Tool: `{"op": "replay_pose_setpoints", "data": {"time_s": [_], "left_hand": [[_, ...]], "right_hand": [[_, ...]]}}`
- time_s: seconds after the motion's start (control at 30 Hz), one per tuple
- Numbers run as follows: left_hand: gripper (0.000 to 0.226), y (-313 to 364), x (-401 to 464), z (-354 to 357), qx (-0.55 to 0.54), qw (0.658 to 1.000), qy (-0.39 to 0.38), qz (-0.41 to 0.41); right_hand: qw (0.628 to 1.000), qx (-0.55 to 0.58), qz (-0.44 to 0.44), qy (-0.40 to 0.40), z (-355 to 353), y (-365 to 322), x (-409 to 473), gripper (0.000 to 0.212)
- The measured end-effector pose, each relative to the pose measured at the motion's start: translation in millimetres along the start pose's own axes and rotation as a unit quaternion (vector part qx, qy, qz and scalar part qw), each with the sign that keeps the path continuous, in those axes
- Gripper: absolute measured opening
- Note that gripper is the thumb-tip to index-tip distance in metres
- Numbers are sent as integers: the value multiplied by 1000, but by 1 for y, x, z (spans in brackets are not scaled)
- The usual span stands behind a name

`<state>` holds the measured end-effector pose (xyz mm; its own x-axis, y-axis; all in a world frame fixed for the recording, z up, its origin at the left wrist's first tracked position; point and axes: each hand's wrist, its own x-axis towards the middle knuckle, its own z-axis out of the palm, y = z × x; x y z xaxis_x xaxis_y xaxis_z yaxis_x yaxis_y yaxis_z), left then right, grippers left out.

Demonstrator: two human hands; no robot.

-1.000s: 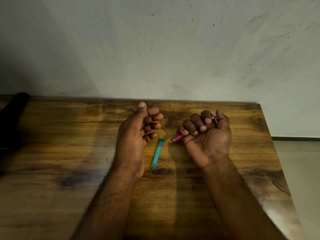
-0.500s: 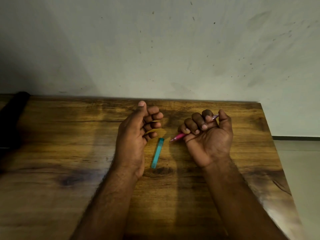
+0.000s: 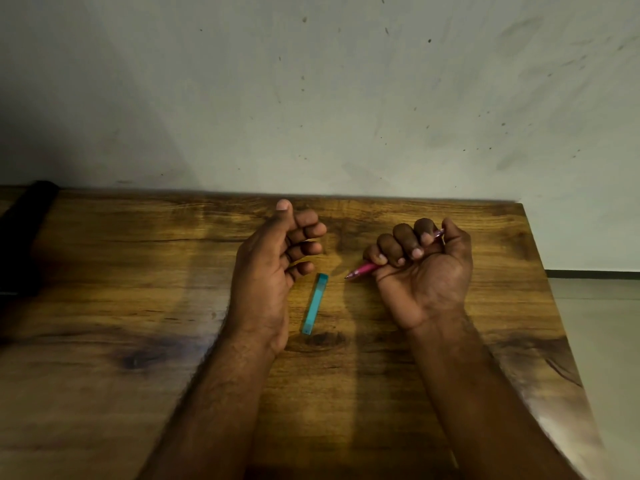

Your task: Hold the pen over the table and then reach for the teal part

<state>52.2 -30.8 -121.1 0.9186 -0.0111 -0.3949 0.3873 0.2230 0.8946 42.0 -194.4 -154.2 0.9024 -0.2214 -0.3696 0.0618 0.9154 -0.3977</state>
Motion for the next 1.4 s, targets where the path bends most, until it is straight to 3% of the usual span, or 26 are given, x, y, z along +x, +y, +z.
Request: {"op": "replay_pose_setpoints", "data": {"time_s": [1.4], "left_hand": [[42, -1, 0, -2, 7, 1000, -4, 8]], "right_hand": [[1000, -4, -1, 20, 0, 0, 1, 47]]}}
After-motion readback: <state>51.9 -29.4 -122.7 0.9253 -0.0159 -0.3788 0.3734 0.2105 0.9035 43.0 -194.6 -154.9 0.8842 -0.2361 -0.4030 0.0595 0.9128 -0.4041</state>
